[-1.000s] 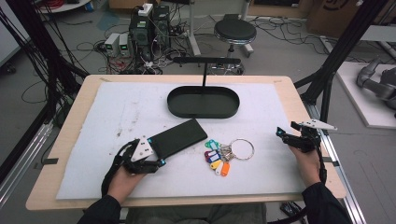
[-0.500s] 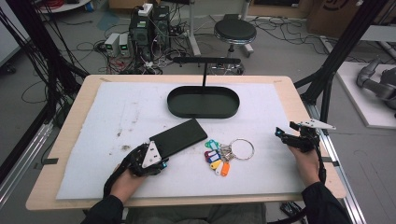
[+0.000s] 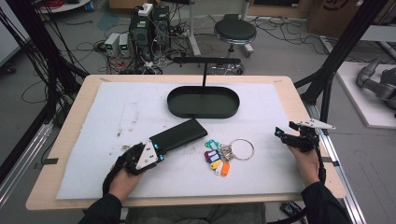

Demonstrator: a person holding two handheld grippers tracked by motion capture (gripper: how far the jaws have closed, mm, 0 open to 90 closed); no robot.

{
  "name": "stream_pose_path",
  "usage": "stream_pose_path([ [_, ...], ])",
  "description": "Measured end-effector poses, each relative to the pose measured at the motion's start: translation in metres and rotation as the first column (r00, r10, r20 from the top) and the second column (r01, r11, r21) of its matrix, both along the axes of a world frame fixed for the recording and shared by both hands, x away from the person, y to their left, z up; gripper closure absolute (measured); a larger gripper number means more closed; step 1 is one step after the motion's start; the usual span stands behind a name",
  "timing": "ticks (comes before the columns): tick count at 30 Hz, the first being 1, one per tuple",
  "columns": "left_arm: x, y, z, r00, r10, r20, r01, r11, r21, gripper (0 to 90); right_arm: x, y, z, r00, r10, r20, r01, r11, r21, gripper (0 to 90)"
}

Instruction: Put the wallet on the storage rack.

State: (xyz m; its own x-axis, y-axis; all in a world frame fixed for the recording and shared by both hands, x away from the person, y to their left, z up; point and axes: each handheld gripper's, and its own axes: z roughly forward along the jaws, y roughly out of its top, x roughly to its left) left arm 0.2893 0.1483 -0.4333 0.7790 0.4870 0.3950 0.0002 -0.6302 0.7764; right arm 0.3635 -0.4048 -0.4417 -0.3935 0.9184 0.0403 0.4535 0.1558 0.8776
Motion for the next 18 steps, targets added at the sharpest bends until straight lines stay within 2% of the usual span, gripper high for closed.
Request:
stream_pose_path([
  [1, -0.001, 0.003, 0.003, 0.9999, -0.011, 0.002, 0.011, 0.9987, -0.05, 77.3, 0.0, 0.0, 0.0, 1.0, 0.002, 0.004, -0.002, 1.0, 0.006, 26.7],
  [3, -0.001, 0.007, 0.006, 0.9998, -0.018, -0.003, 0.018, 0.994, -0.108, 77.6, -0.001, -0.001, 0.001, 1.0, 0.001, 0.007, -0.001, 1.0, 0.006, 26.7],
  [5, -0.001, 0.011, 0.01, 0.9994, -0.031, -0.014, 0.028, 0.9811, -0.191, 78.0, -0.001, -0.001, 0.001, 0.9999, 0.003, 0.011, -0.003, 1.0, 0.007, 26.7],
  [6, -0.002, 0.013, 0.011, 0.999, -0.037, -0.024, 0.03, 0.9691, -0.245, 78.2, -0.001, -0.001, 0.001, 0.9999, 0.003, 0.014, -0.003, 1.0, 0.009, 26.7],
  [7, -0.002, 0.013, 0.011, 0.999, -0.037, -0.024, 0.03, 0.9691, -0.245, 78.4, -0.001, -0.001, 0.001, 0.9999, 0.0, 0.011, 0.0, 1.0, 0.013, 26.6],
  [8, -0.002, 0.017, 0.015, 0.9983, -0.044, -0.037, 0.03, 0.9474, -0.319, 78.6, -0.001, -0.001, 0.002, 0.9999, 0.002, 0.013, -0.002, 1.0, 0.015, 26.7],
  [10, -0.002, 0.023, 0.018, 0.9976, -0.049, -0.05, 0.026, 0.9245, -0.38, 78.8, -0.001, -0.002, 0.002, 0.9999, -0.001, 0.015, 0.001, 1.0, 0.017, 26.7],
  [12, -0.001, 0.029, 0.018, 0.997, -0.046, -0.062, 0.015, 0.9034, -0.428, 78.8, -0.001, -0.002, 0.002, 0.9999, -0.002, 0.013, 0.002, 1.0, 0.021, 26.7],
  [13, -0.001, 0.029, 0.018, 0.997, -0.046, -0.062, 0.015, 0.9034, -0.428, 78.8, -0.001, -0.002, 0.002, 0.9999, -0.002, 0.013, 0.002, 1.0, 0.021, 26.7],
  [14, 0.001, 0.033, 0.018, 0.9973, -0.029, -0.068, -0.005, 0.8944, -0.447, 78.7, -0.001, -0.002, 0.002, 0.9999, -0.004, 0.009, 0.004, 1.0, 0.025, 26.7],
  [15, 0.001, 0.033, 0.018, 0.9973, -0.029, -0.068, -0.005, 0.8944, -0.447, 78.7, -0.001, -0.002, 0.002, 0.9999, -0.005, 0.01, 0.005, 1.0, 0.023, 26.7],
  [16, 0.004, 0.038, 0.016, 0.9975, -0.014, -0.069, -0.019, 0.8875, -0.46, 78.6, -0.001, -0.003, 0.002, 0.9999, -0.006, 0.016, 0.006, 1.0, 0.019, 26.8],
  [17, 0.004, 0.038, 0.016, 0.9975, -0.014, -0.069, -0.019, 0.8875, -0.46, 78.5, -0.001, -0.003, 0.002, 0.9999, -0.006, 0.016, 0.006, 1.0, 0.019, 26.8],
  [18, 0.006, 0.041, 0.015, 0.9972, -0.002, -0.075, -0.033, 0.8816, -0.471, 78.5, -0.001, -0.003, 0.002, 0.9998, -0.011, 0.015, 0.01, 1.0, 0.019, 27.1],
])
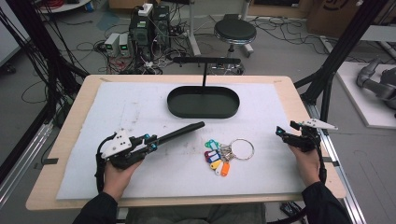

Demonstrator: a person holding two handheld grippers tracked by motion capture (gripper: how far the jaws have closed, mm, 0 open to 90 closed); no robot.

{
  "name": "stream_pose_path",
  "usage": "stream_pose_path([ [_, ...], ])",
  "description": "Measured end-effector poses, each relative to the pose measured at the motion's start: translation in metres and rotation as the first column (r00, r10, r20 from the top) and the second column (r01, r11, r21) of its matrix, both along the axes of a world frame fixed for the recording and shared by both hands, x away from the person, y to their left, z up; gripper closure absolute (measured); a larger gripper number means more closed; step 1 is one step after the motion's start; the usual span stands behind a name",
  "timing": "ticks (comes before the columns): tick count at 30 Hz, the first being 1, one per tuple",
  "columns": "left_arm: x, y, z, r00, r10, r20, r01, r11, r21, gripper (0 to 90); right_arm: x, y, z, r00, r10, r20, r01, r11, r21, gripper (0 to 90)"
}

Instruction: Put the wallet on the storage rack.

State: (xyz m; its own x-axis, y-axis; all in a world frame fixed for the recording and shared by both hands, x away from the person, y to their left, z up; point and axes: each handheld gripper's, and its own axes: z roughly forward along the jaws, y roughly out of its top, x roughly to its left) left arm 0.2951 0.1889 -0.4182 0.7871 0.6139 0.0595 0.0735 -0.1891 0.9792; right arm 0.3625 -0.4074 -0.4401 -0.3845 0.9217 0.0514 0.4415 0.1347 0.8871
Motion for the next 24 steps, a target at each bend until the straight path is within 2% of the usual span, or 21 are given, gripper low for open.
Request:
stream_pose_path([
  [3, 0.007, 0.009, -0.005, 0.9992, 0.038, -0.011, -0.038, 0.9993, 0.002, 77.8, 0.001, -0.001, -0.001, 1.0, -0.006, -0.007, 0.006, 1.0, -0.001, 27.1],
  [6, 0.009, 0.012, -0.007, 0.9987, 0.05, -0.014, -0.05, 0.9987, -0.013, 76.5, 0.001, -0.001, -0.001, 0.9999, -0.006, -0.01, 0.006, 1.0, -0.002, 27.2],
  [9, 0.011, 0.012, -0.008, 0.9971, 0.075, 0.014, -0.075, 0.9972, 0.001, 71.9, 0.001, 0.0, -0.001, 0.9999, -0.001, -0.012, 0.001, 1.0, -0.003, 27.3],
  [10, 0.011, 0.012, -0.008, 0.9971, 0.075, 0.014, -0.075, 0.9972, 0.001, 69.3, 0.001, 0.0, -0.001, 0.9999, 0.0, -0.012, 0.0, 1.0, -0.004, 27.3],
  [11, 0.012, 0.012, -0.008, 0.9949, 0.1, 0.015, -0.1, 0.995, 0.002, 63.8, 0.001, 0.0, -0.001, 0.9999, -0.001, -0.014, 0.001, 1.0, -0.005, 27.3],
  [12, 0.012, 0.012, -0.008, 0.9949, 0.1, 0.015, -0.1, 0.995, 0.002, 58.2, 0.001, 0.0, -0.001, 0.9999, -0.001, -0.014, 0.001, 1.0, -0.005, 27.3],
  [13, 0.014, 0.013, -0.009, 0.9923, 0.123, 0.01, -0.123, 0.9923, -0.011, 55.1, 0.001, 0.0, -0.001, 0.9999, 0.0, -0.012, 0.0, 1.0, -0.005, 27.3],
  [18, 0.017, 0.015, -0.009, 0.9889, 0.145, 0.033, -0.145, 0.9895, -0.004, 49.6, 0.001, 0.001, -0.001, 0.9999, 0.002, -0.014, -0.002, 1.0, -0.008, 27.3],
  [20, 0.019, 0.016, -0.009, 0.9872, 0.157, 0.028, -0.157, 0.9875, -0.013, 46.7, 0.001, 0.001, -0.001, 0.9999, 0.002, -0.014, -0.002, 1.0, -0.01, 27.3],
  [21, 0.021, 0.017, -0.01, 0.9861, 0.166, 0.016, -0.165, 0.9858, -0.028, 46.6, 0.001, 0.001, -0.001, 0.9999, 0.002, -0.016, -0.002, 1.0, -0.008, 27.3],
  [24, 0.023, 0.019, -0.01, 0.9856, 0.169, -0.003, -0.169, 0.9849, -0.038, 46.9, 0.002, 0.002, -0.001, 0.9999, 0.004, -0.015, -0.004, 1.0, -0.012, 27.3],
])
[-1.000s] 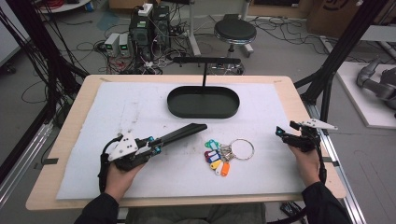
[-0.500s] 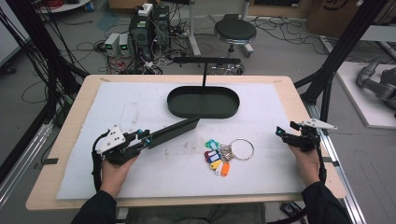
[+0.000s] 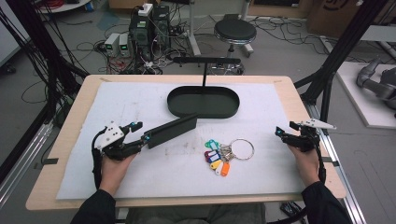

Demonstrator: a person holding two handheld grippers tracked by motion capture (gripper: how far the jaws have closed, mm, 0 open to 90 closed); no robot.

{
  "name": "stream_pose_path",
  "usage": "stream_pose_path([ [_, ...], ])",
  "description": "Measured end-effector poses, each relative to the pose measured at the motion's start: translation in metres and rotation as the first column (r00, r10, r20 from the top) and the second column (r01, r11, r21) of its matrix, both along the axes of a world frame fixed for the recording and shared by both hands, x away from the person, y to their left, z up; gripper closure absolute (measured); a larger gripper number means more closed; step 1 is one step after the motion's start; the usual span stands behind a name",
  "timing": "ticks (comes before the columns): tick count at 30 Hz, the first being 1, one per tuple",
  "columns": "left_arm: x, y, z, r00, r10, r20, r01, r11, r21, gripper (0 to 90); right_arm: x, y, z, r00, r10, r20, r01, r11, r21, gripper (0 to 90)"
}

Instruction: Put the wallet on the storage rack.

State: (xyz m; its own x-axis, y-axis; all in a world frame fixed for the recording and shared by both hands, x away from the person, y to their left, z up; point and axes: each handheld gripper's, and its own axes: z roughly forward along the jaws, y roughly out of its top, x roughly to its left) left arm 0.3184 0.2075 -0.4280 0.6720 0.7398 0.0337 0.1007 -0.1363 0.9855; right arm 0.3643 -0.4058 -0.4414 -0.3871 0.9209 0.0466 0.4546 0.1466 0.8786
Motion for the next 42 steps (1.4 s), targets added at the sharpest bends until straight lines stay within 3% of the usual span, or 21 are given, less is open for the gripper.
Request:
stream_pose_path([
  [1, 0.002, 0.001, 0.001, 0.9995, 0.016, -0.026, -0.017, 0.9997, -0.017, 47.1, 0.0, 0.0, 0.0, 1.0, -0.002, -0.002, 0.002, 1.0, 0.002, 27.3],
  [3, 0.003, 0.001, 0.001, 0.9991, 0.007, -0.042, -0.008, 0.9995, -0.03, 48.5, 0.0, 0.001, 0.0, 1.0, 0.001, -0.002, -0.001, 1.0, -0.001, 27.3],
  [5, 0.005, -0.007, -0.003, 0.9966, -0.027, -0.077, 0.033, 0.9971, 0.069, 49.5, 0.0, 0.001, 0.0, 1.0, 0.002, -0.008, -0.002, 1.0, -0.002, 27.3],
  [6, 0.006, -0.01, -0.005, 0.9951, -0.038, -0.092, 0.047, 0.9944, 0.095, 49.6, 0.0, 0.001, 0.0, 1.0, 0.003, -0.008, -0.003, 1.0, -0.002, 27.3],
  [10, 0.01, -0.02, -0.011, 0.9896, -0.078, -0.121, 0.096, 0.9841, 0.15, 53.8, 0.001, 0.001, -0.001, 1.0, 0.005, -0.004, -0.005, 1.0, -0.001, 27.3],
  [13, 0.011, -0.021, -0.012, 0.9895, -0.101, -0.104, 0.117, 0.98, 0.161, 66.6, 0.0, 0.001, -0.001, 1.0, 0.006, -0.006, -0.006, 1.0, -0.001, 27.3],
  [21, 0.011, -0.017, -0.013, 0.9872, -0.119, -0.106, 0.133, 0.9817, 0.137, 73.3, 0.0, 0.001, -0.001, 0.9999, 0.011, -0.013, -0.011, 1.0, 0.004, 27.3],
  [26, 0.01, -0.017, -0.01, 0.9851, -0.142, -0.097, 0.155, 0.9783, 0.138, 74.0, 0.0, 0.001, -0.001, 0.9999, 0.013, -0.009, -0.013, 1.0, 0.007, 28.2],
  [29, 0.008, -0.018, -0.006, 0.9816, -0.171, -0.085, 0.18, 0.9765, 0.118, 74.0, 0.0, 0.001, 0.0, 0.9996, 0.029, -0.001, -0.029, 1.0, 0.005, 29.7],
  [32, 0.006, -0.022, 0.001, 0.9733, -0.22, -0.067, 0.224, 0.9713, 0.078, 74.1, -0.001, 0.003, 0.003, 0.9989, 0.046, 0.009, -0.046, 0.999, 0.011, 29.8],
  [35, 0.005, -0.024, 0.005, 0.9675, -0.245, -0.061, 0.249, 0.9661, 0.067, 74.1, -0.002, 0.005, 0.004, 0.998, 0.06, 0.02, -0.06, 0.998, 0.003, 29.9],
  [37, 0.005, -0.028, 0.009, 0.9579, -0.282, -0.055, 0.284, 0.9585, 0.03, 74.1, -0.002, 0.006, 0.004, 0.9979, 0.061, 0.02, -0.061, 0.998, 0.001, 29.9],
  [42, 0.005, -0.036, 0.017, 0.9499, -0.309, -0.047, 0.311, 0.95, 0.03, 74.1, -0.002, 0.006, 0.005, 0.9983, 0.056, 0.019, -0.056, 0.998, 0.004, 29.9],
])
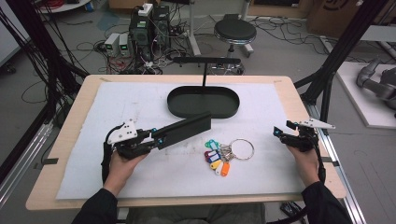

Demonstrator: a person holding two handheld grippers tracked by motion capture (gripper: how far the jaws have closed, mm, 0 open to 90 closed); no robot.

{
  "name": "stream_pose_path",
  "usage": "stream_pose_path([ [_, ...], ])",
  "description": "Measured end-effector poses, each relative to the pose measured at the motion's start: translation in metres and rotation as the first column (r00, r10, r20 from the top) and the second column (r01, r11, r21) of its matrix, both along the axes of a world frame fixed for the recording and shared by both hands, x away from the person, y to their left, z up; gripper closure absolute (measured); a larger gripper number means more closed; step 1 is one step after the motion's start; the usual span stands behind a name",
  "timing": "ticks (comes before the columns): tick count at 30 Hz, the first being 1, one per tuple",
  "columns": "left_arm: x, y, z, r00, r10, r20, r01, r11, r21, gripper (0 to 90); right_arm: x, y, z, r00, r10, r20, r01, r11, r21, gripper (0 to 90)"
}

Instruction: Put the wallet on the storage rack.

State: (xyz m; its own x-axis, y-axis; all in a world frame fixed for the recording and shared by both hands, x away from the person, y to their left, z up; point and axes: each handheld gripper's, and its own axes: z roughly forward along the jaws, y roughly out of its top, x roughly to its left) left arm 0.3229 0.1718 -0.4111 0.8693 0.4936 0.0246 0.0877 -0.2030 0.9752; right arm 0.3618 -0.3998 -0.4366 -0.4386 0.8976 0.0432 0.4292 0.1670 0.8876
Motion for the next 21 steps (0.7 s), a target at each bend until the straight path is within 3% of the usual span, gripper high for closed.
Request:
stream_pose_path([
  [12, 0.004, -0.015, 0.016, 0.9997, -0.021, 0.014, 0.02, 0.9995, 0.025, 74.1, -0.001, -0.001, 0.002, 1.0, -0.005, 0.003, 0.005, 1.0, 0.002, 29.9],
  [21, 0.016, -0.025, 0.026, 0.9996, -0.012, 0.027, 0.011, 0.9991, 0.041, 74.1, -0.001, -0.002, 0.002, 1.0, -0.008, 0.002, 0.008, 1.0, 0.001, 29.9],
])
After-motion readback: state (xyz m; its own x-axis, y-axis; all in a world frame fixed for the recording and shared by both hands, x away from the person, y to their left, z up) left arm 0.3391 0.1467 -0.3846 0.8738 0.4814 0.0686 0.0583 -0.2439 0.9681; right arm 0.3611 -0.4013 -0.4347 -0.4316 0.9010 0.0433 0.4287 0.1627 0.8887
